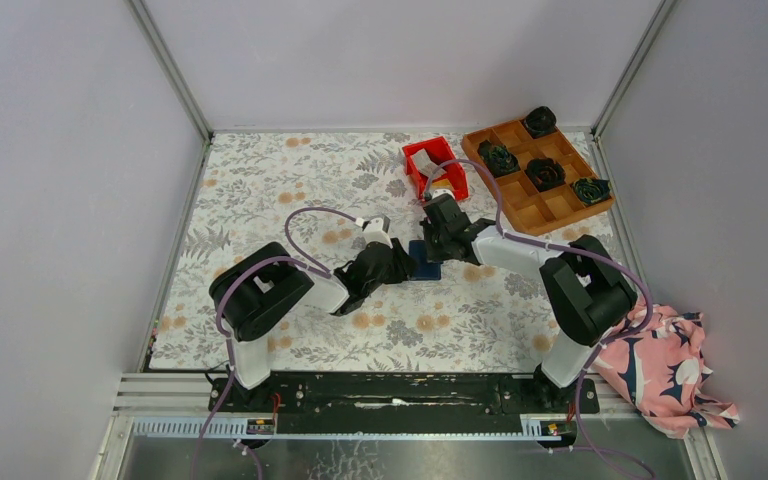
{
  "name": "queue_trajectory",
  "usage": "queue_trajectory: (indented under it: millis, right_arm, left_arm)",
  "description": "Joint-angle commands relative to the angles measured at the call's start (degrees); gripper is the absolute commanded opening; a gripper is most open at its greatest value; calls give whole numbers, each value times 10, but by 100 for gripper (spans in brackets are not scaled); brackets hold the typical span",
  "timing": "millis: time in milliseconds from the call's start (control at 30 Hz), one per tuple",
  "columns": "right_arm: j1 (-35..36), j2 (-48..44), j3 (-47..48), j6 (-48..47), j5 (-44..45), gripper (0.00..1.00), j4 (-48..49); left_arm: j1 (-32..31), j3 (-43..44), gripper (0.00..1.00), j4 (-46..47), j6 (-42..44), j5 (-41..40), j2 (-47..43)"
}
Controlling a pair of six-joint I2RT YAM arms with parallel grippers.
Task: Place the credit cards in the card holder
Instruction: Close the card holder at the center of the board.
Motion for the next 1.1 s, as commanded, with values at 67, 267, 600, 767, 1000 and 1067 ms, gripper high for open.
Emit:
queue_trajectory:
  millis: [67, 267, 600, 767, 1000, 1067]
  right_arm:
    - [10, 8, 21, 3, 10, 0, 0]
    - [12, 12, 10, 5, 10, 0, 4]
    - [20, 12, -19, 13, 12, 0, 19]
    - [24, 4, -36, 19, 15, 0, 28]
    - [30, -9, -51, 24, 24, 0, 35]
    - [32, -14, -56, 26, 28, 0, 37]
  left_arm:
    - [1, 6, 38, 7, 8, 6, 13]
    - [1, 6, 38, 8, 7, 9, 12]
    - [0, 7, 38, 9, 6, 9, 12]
    - [0, 9, 38, 6, 6, 8, 12]
    - [-3, 12, 38, -1, 6, 5, 12]
    - [-3, 14, 38, -4, 6, 3, 12]
